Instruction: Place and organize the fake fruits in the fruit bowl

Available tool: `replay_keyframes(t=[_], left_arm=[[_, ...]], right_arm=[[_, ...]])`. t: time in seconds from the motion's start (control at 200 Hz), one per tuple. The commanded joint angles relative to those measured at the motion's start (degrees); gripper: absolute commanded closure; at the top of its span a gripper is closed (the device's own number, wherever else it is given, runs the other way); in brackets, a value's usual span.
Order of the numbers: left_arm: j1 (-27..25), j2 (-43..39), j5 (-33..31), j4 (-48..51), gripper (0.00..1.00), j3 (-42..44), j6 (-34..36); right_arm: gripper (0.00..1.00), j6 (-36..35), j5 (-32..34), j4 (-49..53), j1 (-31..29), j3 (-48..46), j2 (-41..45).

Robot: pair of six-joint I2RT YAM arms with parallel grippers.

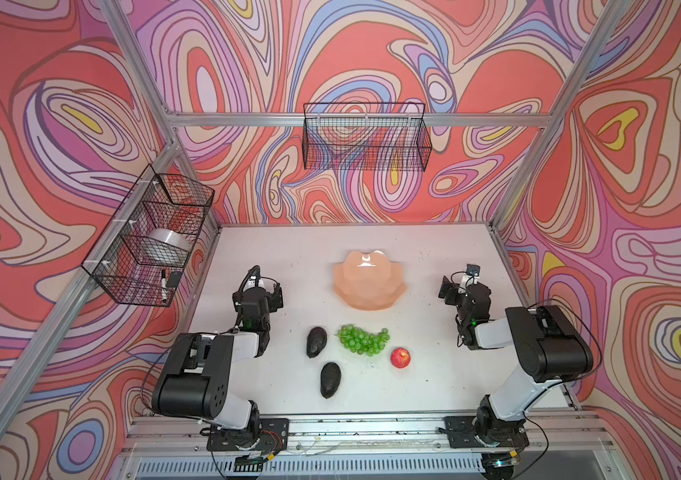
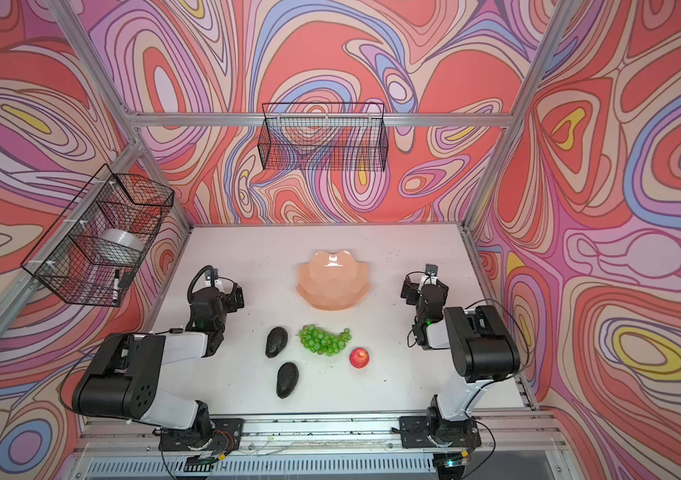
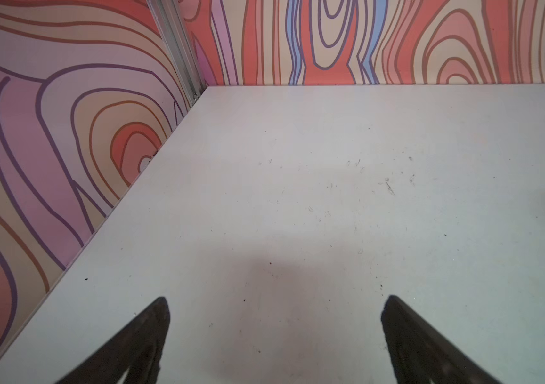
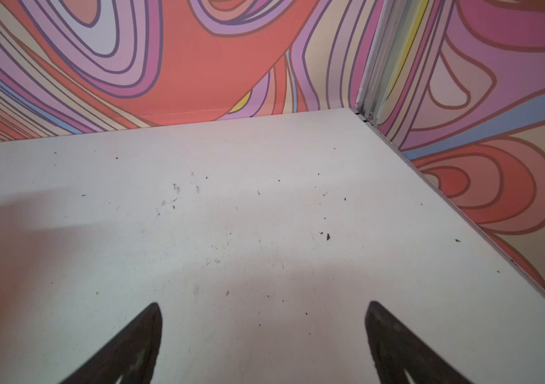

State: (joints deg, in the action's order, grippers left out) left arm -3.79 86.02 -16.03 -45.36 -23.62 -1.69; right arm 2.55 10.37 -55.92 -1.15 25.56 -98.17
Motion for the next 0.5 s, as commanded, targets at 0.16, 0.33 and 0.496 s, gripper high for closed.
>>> replay_keyframes(t=[0.16,0.33,0.496], left_arm=[[0.2,0.5,0.5,0.4,0.0,-0.7,-0.1],[0.2,0.6,0.5,0.4,0.0,-0.6,-0.1],[0.2,0.6,0.5,0.4,0.0,-0.6,-0.1]], right_arm=[[0.02,0.0,-0.5,0.0,0.3,0.8,0.0],[0.02,-0.2,-0.4,0.2,0.3,0.9,0.1],[0.02,-0.3,-0.4,0.0,0.3,0.9,0.1]])
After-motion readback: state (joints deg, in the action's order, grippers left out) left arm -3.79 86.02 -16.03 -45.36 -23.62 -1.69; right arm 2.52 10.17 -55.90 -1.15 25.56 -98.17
